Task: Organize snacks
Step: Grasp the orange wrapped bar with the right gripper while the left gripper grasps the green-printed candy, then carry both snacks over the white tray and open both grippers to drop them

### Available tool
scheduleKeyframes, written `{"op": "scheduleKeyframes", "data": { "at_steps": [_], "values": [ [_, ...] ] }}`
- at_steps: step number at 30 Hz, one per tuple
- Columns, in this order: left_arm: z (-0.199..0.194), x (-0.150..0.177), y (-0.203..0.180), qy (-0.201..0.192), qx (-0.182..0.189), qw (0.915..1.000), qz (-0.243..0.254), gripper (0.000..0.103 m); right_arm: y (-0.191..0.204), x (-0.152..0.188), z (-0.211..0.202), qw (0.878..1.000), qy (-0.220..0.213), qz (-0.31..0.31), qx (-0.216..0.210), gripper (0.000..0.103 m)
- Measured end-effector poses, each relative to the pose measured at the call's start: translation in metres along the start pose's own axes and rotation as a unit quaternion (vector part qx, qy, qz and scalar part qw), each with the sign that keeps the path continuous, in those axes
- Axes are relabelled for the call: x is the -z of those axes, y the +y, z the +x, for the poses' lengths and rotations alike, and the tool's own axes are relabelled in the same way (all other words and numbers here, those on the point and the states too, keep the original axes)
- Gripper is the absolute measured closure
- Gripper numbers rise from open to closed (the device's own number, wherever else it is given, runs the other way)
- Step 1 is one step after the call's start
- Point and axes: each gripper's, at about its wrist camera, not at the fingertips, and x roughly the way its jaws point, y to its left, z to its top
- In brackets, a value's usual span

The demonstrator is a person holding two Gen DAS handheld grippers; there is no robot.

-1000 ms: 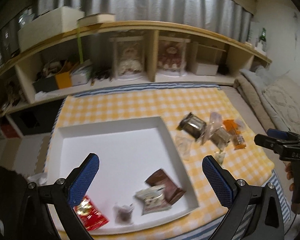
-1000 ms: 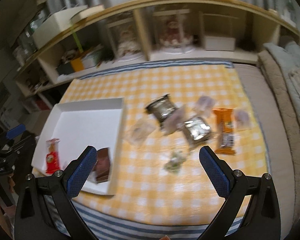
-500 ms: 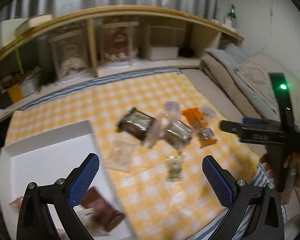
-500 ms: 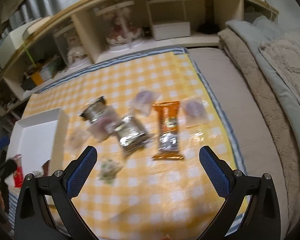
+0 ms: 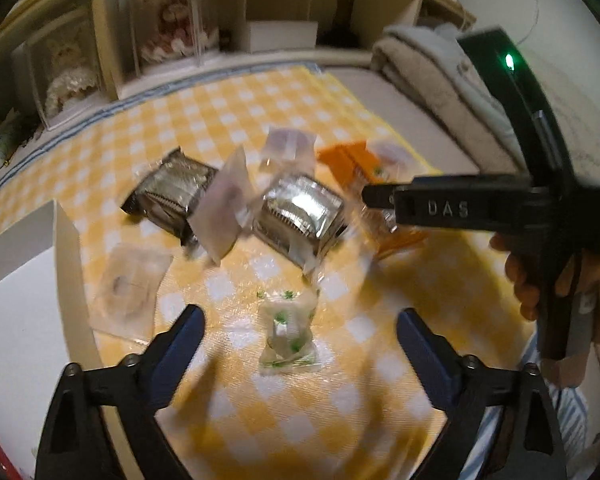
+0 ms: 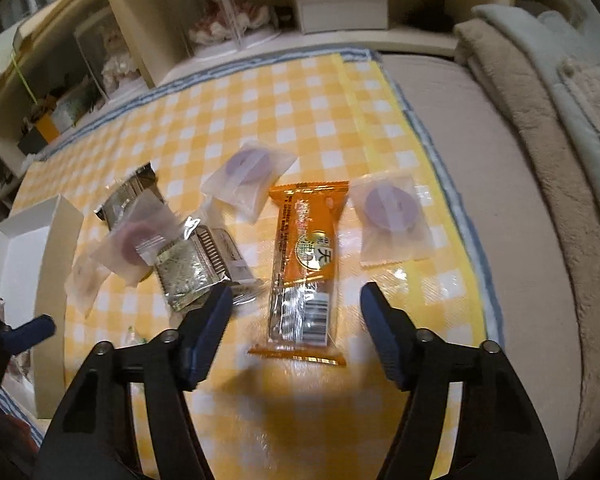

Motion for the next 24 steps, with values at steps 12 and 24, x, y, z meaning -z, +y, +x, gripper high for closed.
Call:
{"op": "scheduleKeyframes", "data": {
  "at_steps": [12, 24],
  "values": [
    [0.049, 0.004, 0.005, 0.048, 0.003, 0.9988, 0.010, 0.063, -0.008, 0.003, 0.012, 1.000, 0.017, 0.021, 0.003, 0.068],
    [0.020, 0.002, 0.002, 0.011, 0.002, 0.9999, 0.001, 0.075, 0.004, 0.005, -0.052, 0.998, -0.041, 0.045, -0.024, 0.069]
  ]
}}
